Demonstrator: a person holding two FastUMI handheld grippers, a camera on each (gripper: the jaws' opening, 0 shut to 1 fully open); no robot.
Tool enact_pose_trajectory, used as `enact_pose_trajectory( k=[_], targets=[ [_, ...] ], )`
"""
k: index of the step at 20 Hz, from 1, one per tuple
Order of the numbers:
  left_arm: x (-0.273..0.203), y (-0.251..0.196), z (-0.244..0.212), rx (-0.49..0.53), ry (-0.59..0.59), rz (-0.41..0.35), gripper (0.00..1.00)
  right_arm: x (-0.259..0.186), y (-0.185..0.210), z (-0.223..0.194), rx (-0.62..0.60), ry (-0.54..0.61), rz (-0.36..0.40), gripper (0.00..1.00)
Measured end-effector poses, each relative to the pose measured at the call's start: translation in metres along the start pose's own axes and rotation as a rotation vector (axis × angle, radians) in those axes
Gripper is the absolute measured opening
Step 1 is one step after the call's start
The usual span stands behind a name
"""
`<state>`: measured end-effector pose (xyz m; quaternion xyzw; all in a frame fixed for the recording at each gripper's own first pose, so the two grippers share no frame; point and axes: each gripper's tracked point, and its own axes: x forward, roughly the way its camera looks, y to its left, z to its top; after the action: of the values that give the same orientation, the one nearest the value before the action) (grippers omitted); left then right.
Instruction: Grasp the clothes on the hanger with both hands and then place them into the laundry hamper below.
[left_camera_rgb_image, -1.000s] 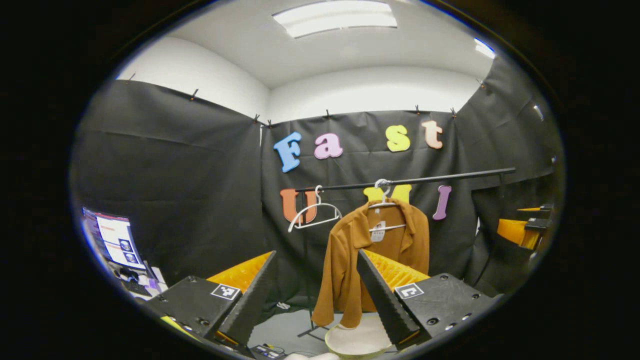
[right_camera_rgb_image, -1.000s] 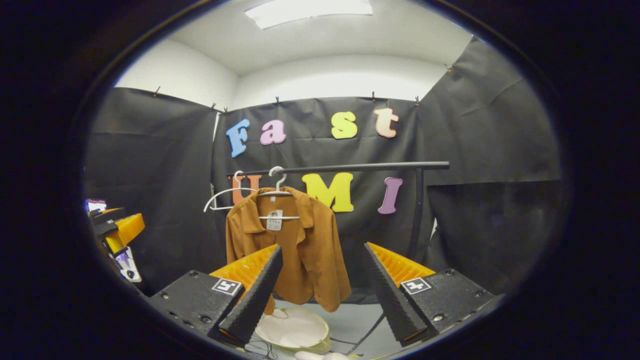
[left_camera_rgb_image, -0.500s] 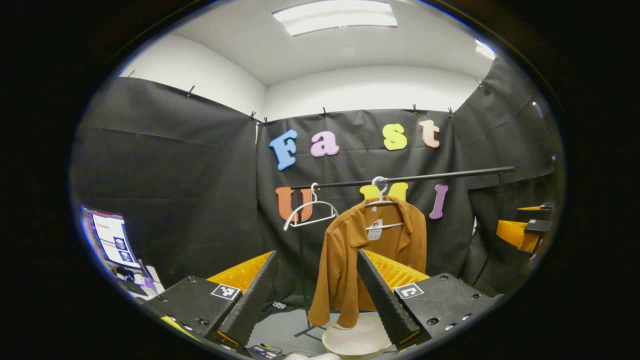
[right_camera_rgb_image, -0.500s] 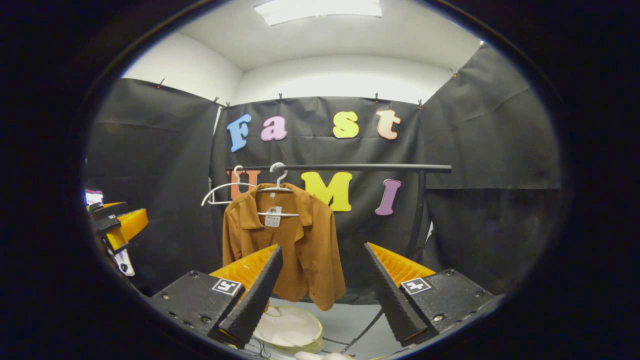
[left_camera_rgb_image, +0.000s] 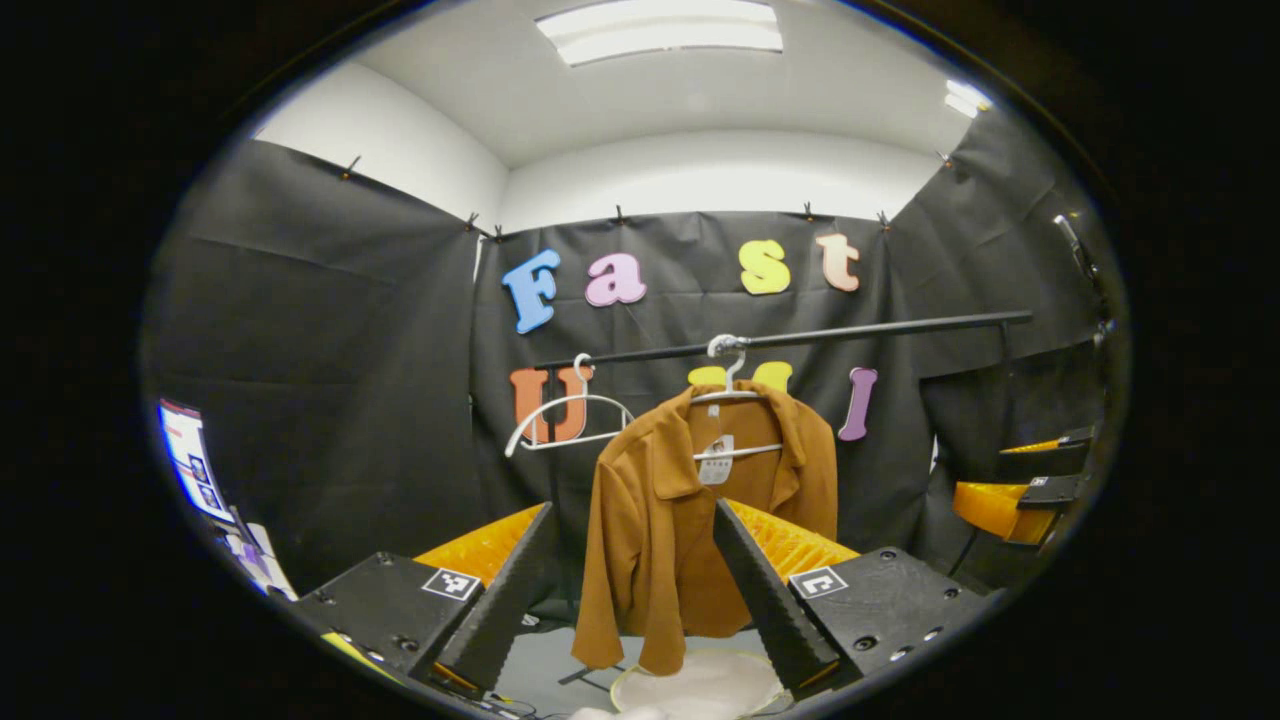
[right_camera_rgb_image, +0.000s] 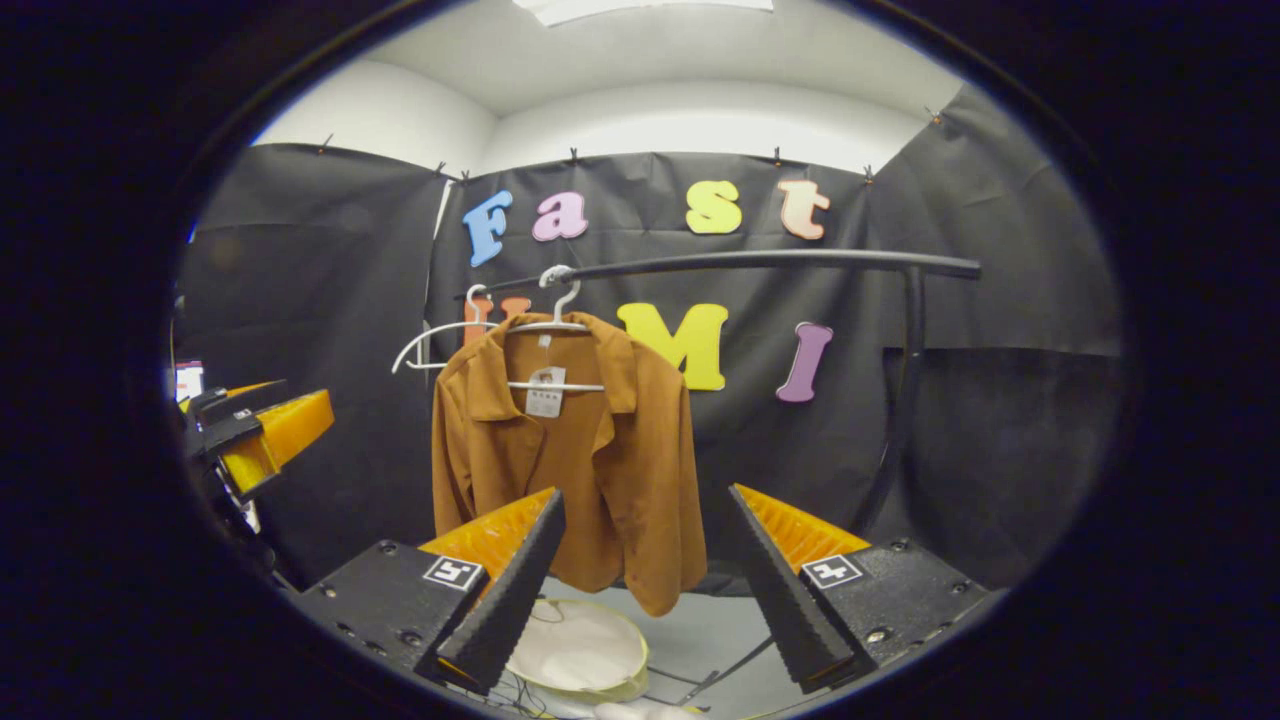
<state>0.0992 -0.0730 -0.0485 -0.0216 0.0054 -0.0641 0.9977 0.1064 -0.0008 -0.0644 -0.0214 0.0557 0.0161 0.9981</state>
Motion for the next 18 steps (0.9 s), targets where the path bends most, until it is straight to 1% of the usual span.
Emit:
enact_pose_trajectory(
  k=[2, 3, 4, 5, 8, 9, 10, 11, 13, 15, 18],
  targets=[
    [0.03, -0.011, -0.012, -0.027, 0.021, -0.013, 1.0, 0.03, -0.004, -0.001, 0.01, -0.003, 0.017, 1.0],
    [0.049, -0.017, -0.017, -0.04, 0.033, -0.013, 0.97, 0.045, -0.006, -0.003, 0.008, 0.0, 0.023, 1.0],
    [0.064, -0.021, -0.023, -0.05, 0.044, -0.009, 0.97, 0.06, -0.009, -0.004, 0.002, -0.002, 0.03, 1.0],
    [0.082, -0.028, -0.027, -0.065, 0.051, -0.009, 1.0, 0.075, -0.01, -0.006, -0.007, 0.002, 0.036, 1.0],
    [0.13, -0.045, -0.034, -0.08, 0.05, -0.005, 1.0, 0.12, -0.014, -0.01, -0.021, 0.012, 0.072, 1.0],
    [0.146, -0.049, -0.035, -0.081, 0.047, 0.003, 0.96, 0.134, -0.014, -0.012, -0.02, 0.016, 0.086, 1.0],
    [0.162, -0.05, -0.038, -0.077, 0.051, 0.019, 0.96, 0.15, -0.014, -0.013, -0.018, 0.024, 0.099, 1.0],
    [0.177, -0.05, -0.042, -0.07, 0.055, 0.036, 1.0, 0.167, -0.012, -0.014, -0.013, 0.037, 0.113, 1.0],
    [0.205, -0.049, -0.052, -0.066, 0.078, 0.068, 1.0, 0.193, -0.006, -0.013, 0.009, 0.042, 0.151, 1.0],
    [0.225, -0.045, -0.06, -0.087, 0.099, 0.101, 1.0, 0.216, 0.0, -0.013, 0.009, 0.046, 0.181, 1.0],
    [0.245, -0.034, -0.068, -0.077, 0.114, 0.153, 1.0, 0.242, 0.009, -0.014, 0.008, 0.058, 0.209, 1.0]
  ],
)
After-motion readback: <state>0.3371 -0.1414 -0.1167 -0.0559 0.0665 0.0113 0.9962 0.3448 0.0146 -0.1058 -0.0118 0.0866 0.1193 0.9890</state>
